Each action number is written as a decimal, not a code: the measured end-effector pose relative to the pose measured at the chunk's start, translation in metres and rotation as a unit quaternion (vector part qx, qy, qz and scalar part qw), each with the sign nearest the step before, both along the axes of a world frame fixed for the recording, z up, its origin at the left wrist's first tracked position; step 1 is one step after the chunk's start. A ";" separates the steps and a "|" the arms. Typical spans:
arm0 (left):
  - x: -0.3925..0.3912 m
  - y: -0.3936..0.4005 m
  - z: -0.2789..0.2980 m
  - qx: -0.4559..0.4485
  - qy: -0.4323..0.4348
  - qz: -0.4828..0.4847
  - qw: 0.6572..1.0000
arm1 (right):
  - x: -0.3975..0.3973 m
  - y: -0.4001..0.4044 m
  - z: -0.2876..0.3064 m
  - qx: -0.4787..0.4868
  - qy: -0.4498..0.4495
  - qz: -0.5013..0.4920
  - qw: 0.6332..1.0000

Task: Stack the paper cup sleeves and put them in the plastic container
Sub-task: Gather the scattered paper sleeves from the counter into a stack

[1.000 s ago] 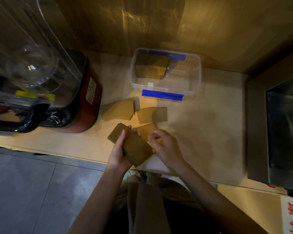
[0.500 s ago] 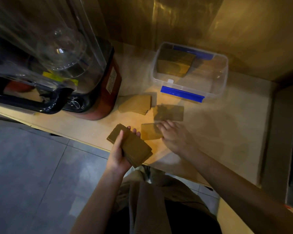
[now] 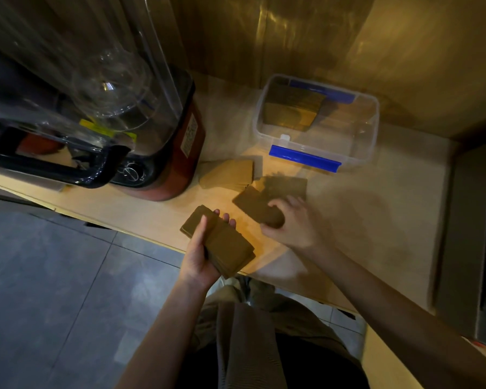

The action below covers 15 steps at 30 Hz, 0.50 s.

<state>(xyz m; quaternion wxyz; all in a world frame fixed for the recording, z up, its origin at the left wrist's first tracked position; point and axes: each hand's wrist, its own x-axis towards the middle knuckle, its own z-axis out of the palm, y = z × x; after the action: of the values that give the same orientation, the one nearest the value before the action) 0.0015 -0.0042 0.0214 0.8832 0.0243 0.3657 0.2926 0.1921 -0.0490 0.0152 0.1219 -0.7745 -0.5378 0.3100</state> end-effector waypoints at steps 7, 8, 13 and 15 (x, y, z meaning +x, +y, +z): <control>0.011 0.002 0.002 0.009 -0.012 -0.013 1.000 | -0.020 -0.004 0.066 -0.010 0.606 -0.324 0.727; 0.013 0.002 0.004 0.015 -0.013 -0.022 1.000 | -0.022 -0.007 0.069 -0.011 0.646 -0.329 0.688; 0.021 0.000 0.013 0.019 0.004 -0.081 0.997 | -0.030 -0.015 0.056 -0.029 0.649 -0.338 0.681; 0.023 -0.001 0.016 0.029 0.005 -0.101 0.994 | -0.030 -0.016 0.056 -0.049 0.589 -0.295 0.751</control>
<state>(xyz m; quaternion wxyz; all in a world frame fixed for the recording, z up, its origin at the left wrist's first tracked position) 0.0242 -0.0049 0.0373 0.9052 0.0882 0.3573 0.2127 0.1617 -0.0646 0.0714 0.4614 -0.5635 -0.0887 0.6795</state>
